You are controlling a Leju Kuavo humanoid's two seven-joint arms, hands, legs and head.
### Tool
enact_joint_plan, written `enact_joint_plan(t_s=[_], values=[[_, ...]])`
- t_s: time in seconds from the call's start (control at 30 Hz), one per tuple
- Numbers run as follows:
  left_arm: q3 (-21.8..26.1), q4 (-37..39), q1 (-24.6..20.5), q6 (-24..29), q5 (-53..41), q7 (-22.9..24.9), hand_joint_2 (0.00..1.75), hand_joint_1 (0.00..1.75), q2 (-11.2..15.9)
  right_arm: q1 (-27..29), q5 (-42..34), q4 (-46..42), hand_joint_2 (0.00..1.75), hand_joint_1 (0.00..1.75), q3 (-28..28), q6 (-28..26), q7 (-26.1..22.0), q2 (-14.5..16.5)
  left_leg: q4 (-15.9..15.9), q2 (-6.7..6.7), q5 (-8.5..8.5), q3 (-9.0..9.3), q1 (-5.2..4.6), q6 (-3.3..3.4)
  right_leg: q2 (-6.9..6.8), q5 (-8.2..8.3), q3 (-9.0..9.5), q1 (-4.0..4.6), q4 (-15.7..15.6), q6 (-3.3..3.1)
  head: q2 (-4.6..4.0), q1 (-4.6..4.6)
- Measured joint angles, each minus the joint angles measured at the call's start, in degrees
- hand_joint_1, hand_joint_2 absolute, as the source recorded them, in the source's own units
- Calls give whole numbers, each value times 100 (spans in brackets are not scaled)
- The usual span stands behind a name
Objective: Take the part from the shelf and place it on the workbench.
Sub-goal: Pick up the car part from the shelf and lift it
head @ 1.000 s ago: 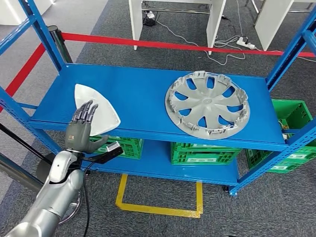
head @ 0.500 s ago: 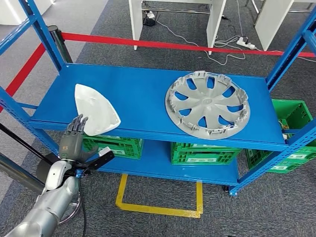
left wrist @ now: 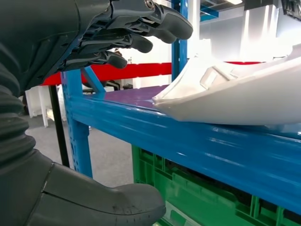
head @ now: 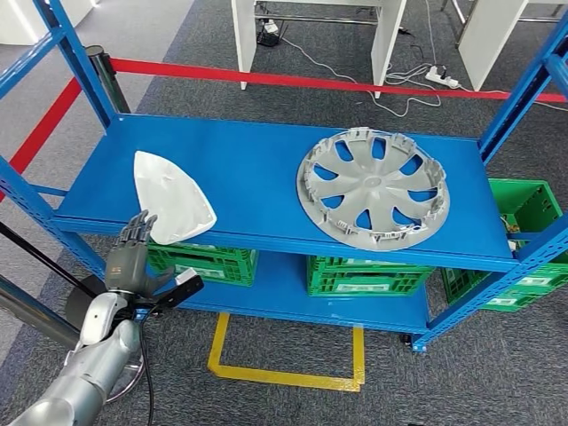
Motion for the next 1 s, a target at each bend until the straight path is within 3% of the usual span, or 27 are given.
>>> enact_joint_plan(t_s=[0.4, 1.0], values=[[-6, 4, -69, -41, -221, -33, 175, 0, -14, -1, 90, 0, 0, 0, 0, 21, 25, 8, 0, 0, 0, 0, 0, 0, 0, 0, -5, 0, 0, 0, 0, 1], [-188, 10, -151, -147, -403, -30, 175, 0, -340, -25, 140, 0, 0, 0, 0, 32, 7, 44, 0, -2, 0, 0, 0, 0, -2, 0, 4, 0, 0, 0, 0, 0]])
